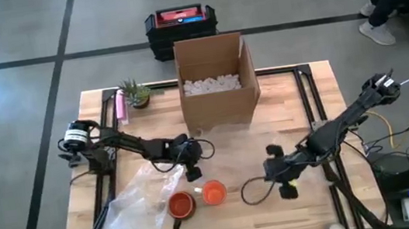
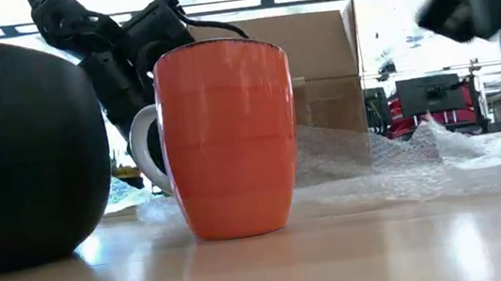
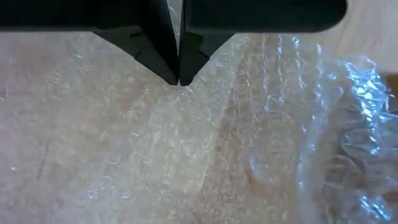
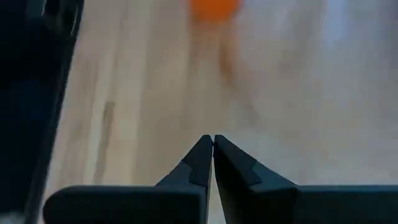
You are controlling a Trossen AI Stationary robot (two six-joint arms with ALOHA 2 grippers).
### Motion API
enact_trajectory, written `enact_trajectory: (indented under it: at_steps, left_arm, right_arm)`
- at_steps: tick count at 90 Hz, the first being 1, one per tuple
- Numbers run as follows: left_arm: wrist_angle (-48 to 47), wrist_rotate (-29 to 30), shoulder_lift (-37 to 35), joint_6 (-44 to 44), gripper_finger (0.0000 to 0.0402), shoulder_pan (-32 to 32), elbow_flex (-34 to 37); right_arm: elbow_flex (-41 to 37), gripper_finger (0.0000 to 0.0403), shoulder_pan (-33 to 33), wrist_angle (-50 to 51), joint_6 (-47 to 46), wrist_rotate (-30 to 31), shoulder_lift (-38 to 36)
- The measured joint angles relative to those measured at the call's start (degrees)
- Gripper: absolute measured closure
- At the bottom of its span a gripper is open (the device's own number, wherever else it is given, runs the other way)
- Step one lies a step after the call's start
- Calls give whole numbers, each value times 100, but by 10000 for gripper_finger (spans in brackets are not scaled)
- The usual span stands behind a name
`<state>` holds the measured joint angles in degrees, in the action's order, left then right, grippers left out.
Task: Wrap mug
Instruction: Prepare the right transparent bubble wrap
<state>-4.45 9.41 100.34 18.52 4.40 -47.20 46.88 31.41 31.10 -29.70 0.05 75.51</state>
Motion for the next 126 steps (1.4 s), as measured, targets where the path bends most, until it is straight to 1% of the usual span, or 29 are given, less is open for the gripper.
enact_trajectory:
  at_steps: [4, 10, 16, 20, 25, 35, 40, 45, 49, 54, 62, 71, 77, 82, 91, 99, 104, 114, 126]
  left_arm:
    - [0, 0, -8, 0, 401, 0, 0]
    - [11, -1, -10, 0, 401, 0, 0]
    - [12, 0, -10, 0, 401, 0, 4]
    - [19, -2, -10, 0, 401, 0, 8]
    - [20, 0, -10, 0, 401, 0, 9]
    - [25, -2, -10, 0, 401, -2, 11]
    - [26, 3, -10, -24, 401, -7, 11]
    - [31, 0, -10, -109, 401, -9, 11]
    - [35, 1, -10, -132, 401, -10, 11]
    - [39, 3, -10, -142, 401, -10, 11]
    - [46, 3, -12, -146, 401, -11, 11]
    - [14, 3, -39, -149, 401, -11, -12]
    - [-162, -2, -99, -157, 402, -8, -104]
    - [-488, 3, -211, -221, 402, 45, -199]
    - [-1087, -2, -524, -277, 401, 189, -526]
    - [-1680, 71, -855, -265, 402, 247, -822]
    - [-1782, 191, -998, -237, 402, 254, -915]
    - [-1792, 204, -1351, -58, 402, 268, -1068]
    - [-1777, 194, -1631, 8, 402, 393, -1195]
  right_arm:
    - [-64, 401, 16, 114, -65, -255, 210]
    - [-172, 401, 85, 164, -199, -439, 493]
    - [-198, 401, 99, 578, -293, -447, 751]
    - [-184, 401, 99, 884, -379, -298, 881]
    - [-105, 401, 94, 1613, -631, 307, 952]
    - [176, 401, 97, 3536, -1706, 1953, 911]
    - [292, 401, 97, 4676, -2566, 2800, 784]
    - [362, 401, 97, 5736, -3660, 3577, 607]
    - [364, 401, 89, 5971, -4493, 3981, 445]
    - [295, 401, 37, 5536, -4438, 4104, 86]
    - [272, 401, 31, 4381, -3759, 3969, -506]
    - [249, 401, 130, 2701, -2471, 3472, -901]
    - [212, 401, 143, 1807, -1662, 3108, -1089]
    - [155, 401, 136, 1243, -1267, 2881, -1120]
    - [-46, 401, 55, 1040, -1045, 2740, -906]
    - [-303, 401, -75, 974, -1072, 2708, -592]
    - [-482, 401, -154, 942, -1075, 2670, -292]
    - [-682, 401, -346, 291, -992, 2427, 317]
    - [-687, 401, -574, -814, -518, 1807, 1140]
